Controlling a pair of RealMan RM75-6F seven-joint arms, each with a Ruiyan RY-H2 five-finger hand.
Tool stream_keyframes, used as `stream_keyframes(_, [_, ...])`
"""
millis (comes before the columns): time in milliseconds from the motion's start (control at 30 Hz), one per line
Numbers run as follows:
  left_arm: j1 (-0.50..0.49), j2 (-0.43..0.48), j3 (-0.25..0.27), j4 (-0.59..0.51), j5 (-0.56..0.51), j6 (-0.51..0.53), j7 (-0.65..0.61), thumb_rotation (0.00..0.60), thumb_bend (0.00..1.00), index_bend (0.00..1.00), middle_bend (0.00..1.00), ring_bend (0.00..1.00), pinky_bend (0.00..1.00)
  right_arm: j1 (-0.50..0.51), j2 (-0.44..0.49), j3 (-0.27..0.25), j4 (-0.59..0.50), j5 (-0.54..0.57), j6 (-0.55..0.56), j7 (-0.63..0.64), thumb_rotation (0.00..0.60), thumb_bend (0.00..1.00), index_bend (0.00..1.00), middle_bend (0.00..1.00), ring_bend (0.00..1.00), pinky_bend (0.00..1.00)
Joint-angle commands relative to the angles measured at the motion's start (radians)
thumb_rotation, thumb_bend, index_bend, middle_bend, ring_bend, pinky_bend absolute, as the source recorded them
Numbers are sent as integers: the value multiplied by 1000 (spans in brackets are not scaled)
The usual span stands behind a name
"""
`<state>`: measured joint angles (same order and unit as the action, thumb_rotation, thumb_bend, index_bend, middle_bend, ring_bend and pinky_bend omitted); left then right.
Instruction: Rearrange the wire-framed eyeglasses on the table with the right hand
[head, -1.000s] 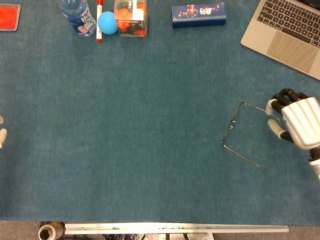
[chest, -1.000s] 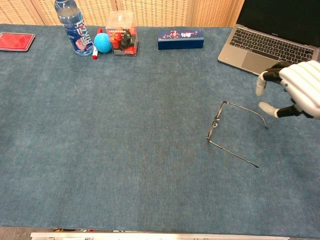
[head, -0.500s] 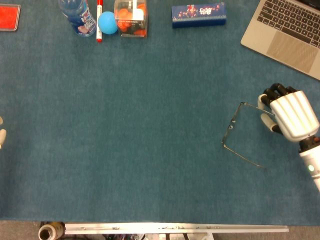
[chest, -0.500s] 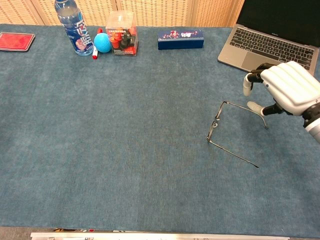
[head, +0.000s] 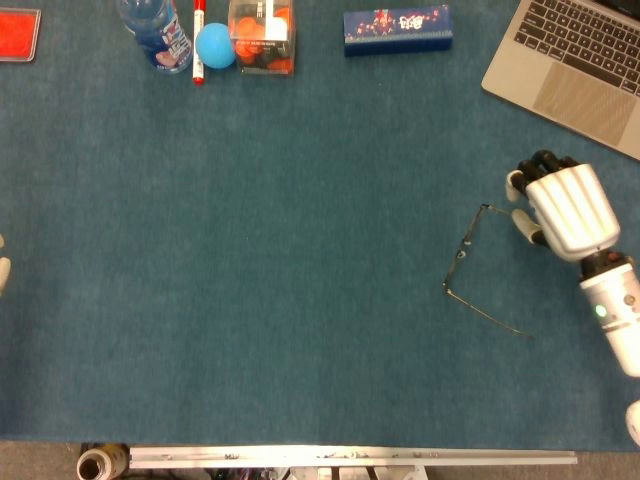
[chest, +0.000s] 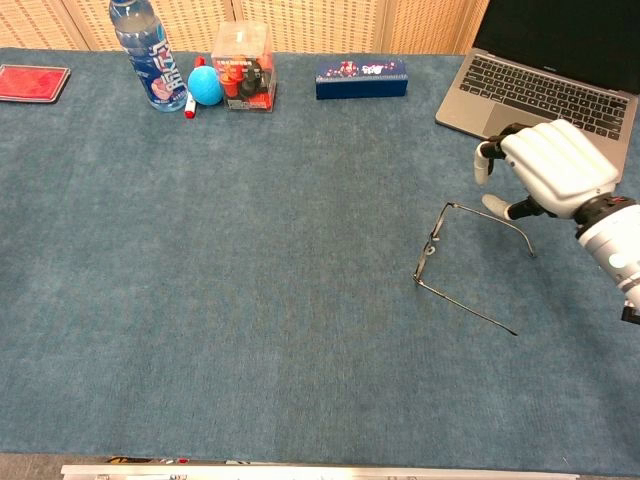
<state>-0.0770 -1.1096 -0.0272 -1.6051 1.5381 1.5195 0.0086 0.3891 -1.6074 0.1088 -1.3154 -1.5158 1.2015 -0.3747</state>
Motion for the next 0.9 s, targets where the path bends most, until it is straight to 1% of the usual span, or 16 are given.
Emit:
stream_keyframes(33, [1, 2, -1, 0, -1, 1, -5, 600, 280, 513, 480, 312, 462, 18, -29, 3, 30, 14, -18, 0, 600, 245, 553, 516, 335, 557])
stream_keyframes(333, [3, 10, -2, 1, -1, 4, -24, 600, 281, 513, 480, 312, 462, 48, -88, -3, 90, 22, -35, 10, 600, 245, 553, 516, 335, 557])
stream_keyframes(900, [5, 15, -2, -1, 0, 6, -32, 600, 280, 513, 481, 313, 462, 72, -137, -13, 149, 18, -20, 46, 600, 245, 553, 516, 335, 557])
